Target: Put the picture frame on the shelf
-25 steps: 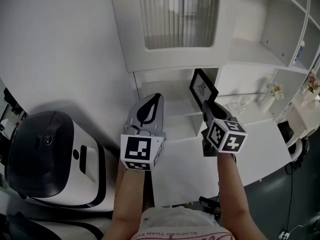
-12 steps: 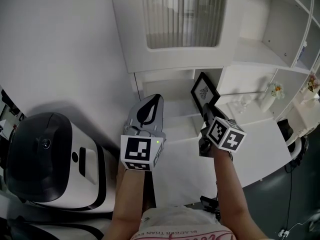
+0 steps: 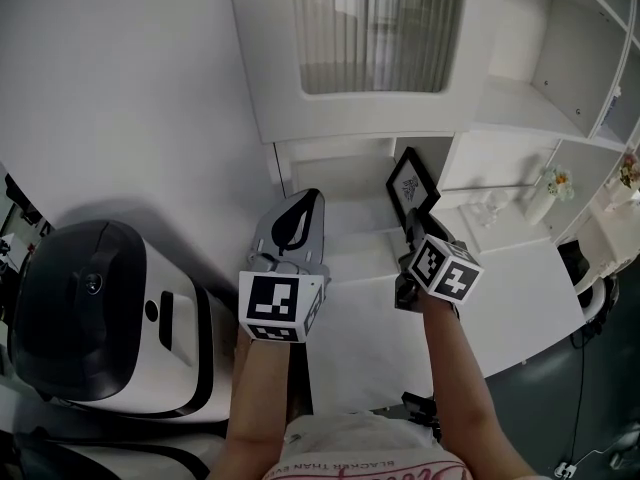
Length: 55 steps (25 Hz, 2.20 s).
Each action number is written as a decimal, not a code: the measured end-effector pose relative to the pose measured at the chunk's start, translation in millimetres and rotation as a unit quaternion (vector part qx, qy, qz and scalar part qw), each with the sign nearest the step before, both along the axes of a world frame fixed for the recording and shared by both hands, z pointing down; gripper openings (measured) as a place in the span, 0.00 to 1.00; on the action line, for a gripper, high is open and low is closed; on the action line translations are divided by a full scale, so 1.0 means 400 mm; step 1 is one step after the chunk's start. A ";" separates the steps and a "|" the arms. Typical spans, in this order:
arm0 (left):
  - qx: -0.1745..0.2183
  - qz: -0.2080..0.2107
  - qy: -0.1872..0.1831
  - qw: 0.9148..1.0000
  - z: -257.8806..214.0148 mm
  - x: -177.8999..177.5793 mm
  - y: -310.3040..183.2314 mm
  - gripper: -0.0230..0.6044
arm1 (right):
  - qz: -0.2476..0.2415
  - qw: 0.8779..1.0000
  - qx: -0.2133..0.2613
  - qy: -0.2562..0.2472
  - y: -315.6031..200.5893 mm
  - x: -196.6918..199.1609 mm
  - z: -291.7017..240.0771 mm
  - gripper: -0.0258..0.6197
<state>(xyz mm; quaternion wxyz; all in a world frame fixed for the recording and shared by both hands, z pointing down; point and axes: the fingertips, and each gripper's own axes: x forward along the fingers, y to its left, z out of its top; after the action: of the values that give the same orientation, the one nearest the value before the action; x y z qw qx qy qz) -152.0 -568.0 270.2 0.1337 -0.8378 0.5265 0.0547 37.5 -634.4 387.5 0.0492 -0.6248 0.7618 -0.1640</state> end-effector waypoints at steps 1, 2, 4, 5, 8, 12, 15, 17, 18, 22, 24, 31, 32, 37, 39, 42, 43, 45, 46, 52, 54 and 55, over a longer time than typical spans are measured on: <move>-0.001 -0.001 0.001 1.000 0.001 -0.004 0.000 0.05 | 0.001 1.000 -0.002 -0.003 -0.004 -0.001 0.002 0.16; -0.002 -0.003 0.002 1.000 0.003 -0.007 0.000 0.05 | 0.002 1.000 -0.003 -0.006 -0.008 -0.001 0.004 0.16; -0.002 -0.005 0.002 1.000 0.004 -0.015 0.000 0.05 | 0.006 1.000 -0.008 -0.008 -0.014 -0.001 0.008 0.16; -0.002 -0.006 0.001 1.000 0.004 -0.019 0.000 0.05 | 0.010 1.000 -0.010 -0.008 -0.017 -0.001 0.011 0.16; 0.000 -0.010 0.001 1.000 0.001 -0.028 -0.001 0.05 | 0.024 1.000 -0.019 -0.001 -0.026 0.003 0.021 0.16; 0.001 -0.012 0.001 1.000 -0.004 -0.032 0.000 0.05 | 0.039 0.999 -0.031 0.012 -0.033 0.011 0.033 0.16; 0.002 -0.011 -0.002 1.000 -0.006 -0.029 0.005 0.05 | 0.042 0.998 -0.038 0.024 -0.035 0.016 0.032 0.16; 0.002 -0.010 -0.004 1.000 -0.009 -0.026 0.009 0.05 | 0.038 0.998 -0.039 0.028 -0.032 0.013 0.028 0.16; 0.002 -0.009 -0.005 1.000 -0.010 -0.024 0.011 0.05 | 0.032 0.998 -0.038 0.028 -0.029 0.009 0.024 0.16; 0.005 -0.007 -0.008 1.000 -0.017 -0.014 0.022 0.05 | 0.011 0.999 -0.037 0.027 -0.020 -0.004 0.011 0.24; 0.007 -0.008 -0.008 1.000 -0.021 -0.013 0.029 0.05 | 0.009 0.999 -0.036 0.026 -0.014 -0.008 0.005 0.28; 0.015 -0.013 -0.006 1.000 -0.047 -0.010 0.057 0.05 | -0.001 0.998 -0.040 0.042 0.024 -0.011 -0.022 0.38; 0.017 -0.014 -0.005 1.000 -0.053 -0.009 0.060 0.05 | -0.002 0.998 -0.041 0.047 0.031 -0.009 -0.028 0.38; 0.028 -0.016 0.002 0.999 -0.081 -0.001 0.075 0.05 | -0.022 0.997 -0.017 0.075 0.072 -0.008 -0.084 0.38; 0.032 -0.017 0.006 0.999 -0.090 0.002 0.081 0.05 | -0.032 0.996 -0.001 0.089 0.089 -0.010 -0.114 0.38; 0.036 -0.018 0.012 0.999 -0.101 0.006 0.092 0.05 | -0.038 0.994 0.016 0.097 0.121 -0.008 -0.157 0.38; 0.038 -0.018 0.012 0.999 -0.104 0.007 0.096 0.05 | -0.039 0.994 0.022 0.100 0.132 -0.008 -0.172 0.38; 0.041 -0.018 0.015 0.999 -0.108 0.010 0.101 0.05 | -0.043 0.993 0.038 0.107 0.154 -0.010 -0.204 0.37; 0.042 -0.019 0.017 0.999 -0.111 0.011 0.103 0.05 | -0.045 0.992 0.045 0.111 0.166 -0.011 -0.220 0.36; 0.045 -0.018 0.022 0.999 -0.117 0.017 0.119 0.05 | -0.054 0.990 0.082 0.103 0.240 -0.007 -0.299 0.10; 0.045 -0.018 0.021 0.999 -0.118 0.018 0.122 0.05 | -0.055 0.988 0.097 0.109 0.260 -0.007 -0.319 0.06; 0.045 -0.018 0.021 0.999 -0.119 0.018 0.124 0.05 | -0.057 0.986 0.104 0.114 0.271 -0.008 -0.328 0.05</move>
<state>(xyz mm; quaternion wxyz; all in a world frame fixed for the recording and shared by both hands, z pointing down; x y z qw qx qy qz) -144.8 -518.5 222.6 0.1613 -0.8199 0.5411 0.0941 34.2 -526.0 256.3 0.0173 -0.5861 0.8099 -0.0138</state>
